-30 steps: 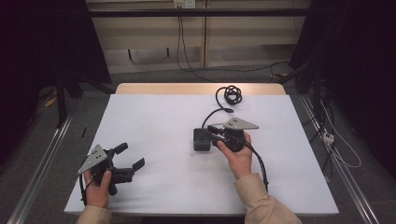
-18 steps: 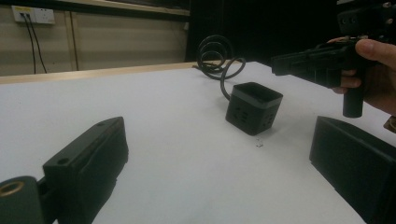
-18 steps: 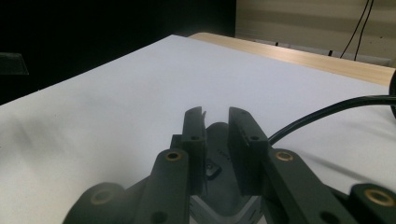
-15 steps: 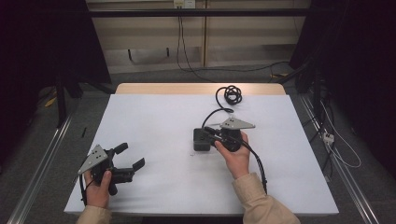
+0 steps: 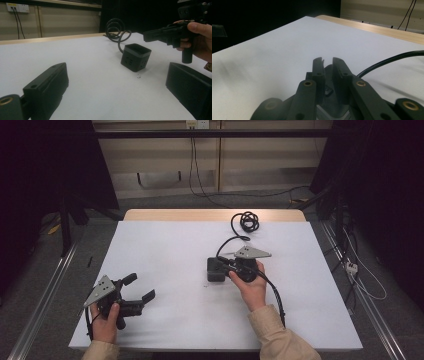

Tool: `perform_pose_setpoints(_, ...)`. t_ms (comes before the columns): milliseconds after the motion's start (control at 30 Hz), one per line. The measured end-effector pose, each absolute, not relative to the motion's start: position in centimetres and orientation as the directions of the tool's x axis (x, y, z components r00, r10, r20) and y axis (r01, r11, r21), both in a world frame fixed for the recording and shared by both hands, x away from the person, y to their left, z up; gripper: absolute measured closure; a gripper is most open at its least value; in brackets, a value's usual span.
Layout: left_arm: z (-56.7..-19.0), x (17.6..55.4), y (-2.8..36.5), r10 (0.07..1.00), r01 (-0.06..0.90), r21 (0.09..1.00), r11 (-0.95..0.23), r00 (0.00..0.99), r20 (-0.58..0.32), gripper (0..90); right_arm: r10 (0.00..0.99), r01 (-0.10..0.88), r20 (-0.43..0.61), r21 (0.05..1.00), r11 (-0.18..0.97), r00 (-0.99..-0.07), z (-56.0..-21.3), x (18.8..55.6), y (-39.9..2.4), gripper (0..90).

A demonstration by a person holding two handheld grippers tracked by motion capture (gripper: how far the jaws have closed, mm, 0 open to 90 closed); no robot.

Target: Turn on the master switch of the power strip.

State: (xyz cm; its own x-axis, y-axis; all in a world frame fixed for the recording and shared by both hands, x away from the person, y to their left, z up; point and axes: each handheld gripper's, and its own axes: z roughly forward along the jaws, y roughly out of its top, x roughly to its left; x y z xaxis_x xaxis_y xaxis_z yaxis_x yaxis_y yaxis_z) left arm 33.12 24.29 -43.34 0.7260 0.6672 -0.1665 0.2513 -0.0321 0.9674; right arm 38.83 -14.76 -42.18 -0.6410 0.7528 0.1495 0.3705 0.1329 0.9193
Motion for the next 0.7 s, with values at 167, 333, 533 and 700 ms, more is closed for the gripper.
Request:
perform_pose_setpoints(167,-43.38,33.16,24.25,0.667,0.252,0.967,-0.033,0.726,-0.166,4.1,0.747,0.371,0.156,0.920,0.129,-0.647,-42.05,38.95,-14.67,81.9)
perform_pose_setpoints(333,-43.38,33.17,24.29,0.668,0.250,0.968,-0.035,0.726,-0.163,4.1,0.740,0.380,0.169,0.916,0.126,-0.652,-42.13,39.07,-14.62,83.6)
perform_pose_setpoints(533,-43.40,33.19,24.27,0.669,0.252,0.967,-0.035,0.725,-0.164,4.1,0.739,0.381,0.164,0.915,0.134,-0.654,-42.26,39.19,-14.50,84.3)
perform_pose_setpoints(700,-43.41,33.21,24.30,0.668,0.251,0.967,-0.039,0.726,-0.161,4.1,0.738,0.379,0.164,0.916,0.133,-0.655,-42.29,39.31,-14.29,84.7)
